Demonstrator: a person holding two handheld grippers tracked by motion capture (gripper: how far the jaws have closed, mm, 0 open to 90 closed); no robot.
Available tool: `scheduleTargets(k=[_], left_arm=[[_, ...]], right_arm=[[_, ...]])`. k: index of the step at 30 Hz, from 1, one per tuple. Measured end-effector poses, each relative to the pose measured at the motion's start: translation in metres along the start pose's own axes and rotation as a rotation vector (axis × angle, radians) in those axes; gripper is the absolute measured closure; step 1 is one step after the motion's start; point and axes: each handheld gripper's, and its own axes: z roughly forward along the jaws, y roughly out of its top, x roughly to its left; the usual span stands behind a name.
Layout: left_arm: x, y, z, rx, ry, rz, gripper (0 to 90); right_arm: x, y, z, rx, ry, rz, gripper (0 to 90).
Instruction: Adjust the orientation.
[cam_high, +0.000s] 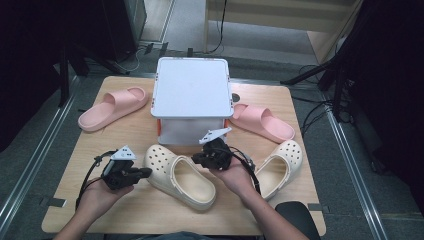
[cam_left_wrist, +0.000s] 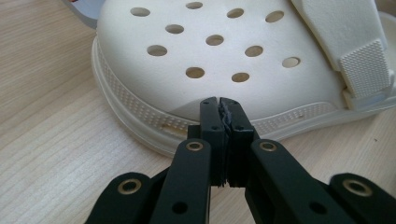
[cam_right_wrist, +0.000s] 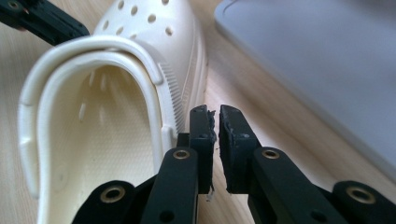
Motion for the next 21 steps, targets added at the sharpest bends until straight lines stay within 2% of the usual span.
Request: scheduleTargets(k=[2,3,7,15,21], left_arm=[[0.000,0.000,0.000,0.003,0.002,0.004,88.7],[-0.002,-0.001,0.001,0.005,0.021,0.029,88.7],[-0.003,0.000,0.001,-0.002,0.027,0.040,88.4],[0.002,0.005,0.005,0.006,-0.003,0.048,88.2],[0.005,0.012,0.011,0.010,-0.017,0.063,88.2]], right_arm=[[0.002,0.000,0.005,0.000,0.002,-0.008,85.4],[0.003,0.001,0.005,-0.003,0.004,-0.005,85.2],[0.003,-0.001,0.003,-0.002,-0.001,0.007,84.9],[0.007,-0.004,-0.001,0.002,-0.020,0.013,85.5],[0.009,-0.012,-0.007,-0.004,-0.034,0.045,86.4]])
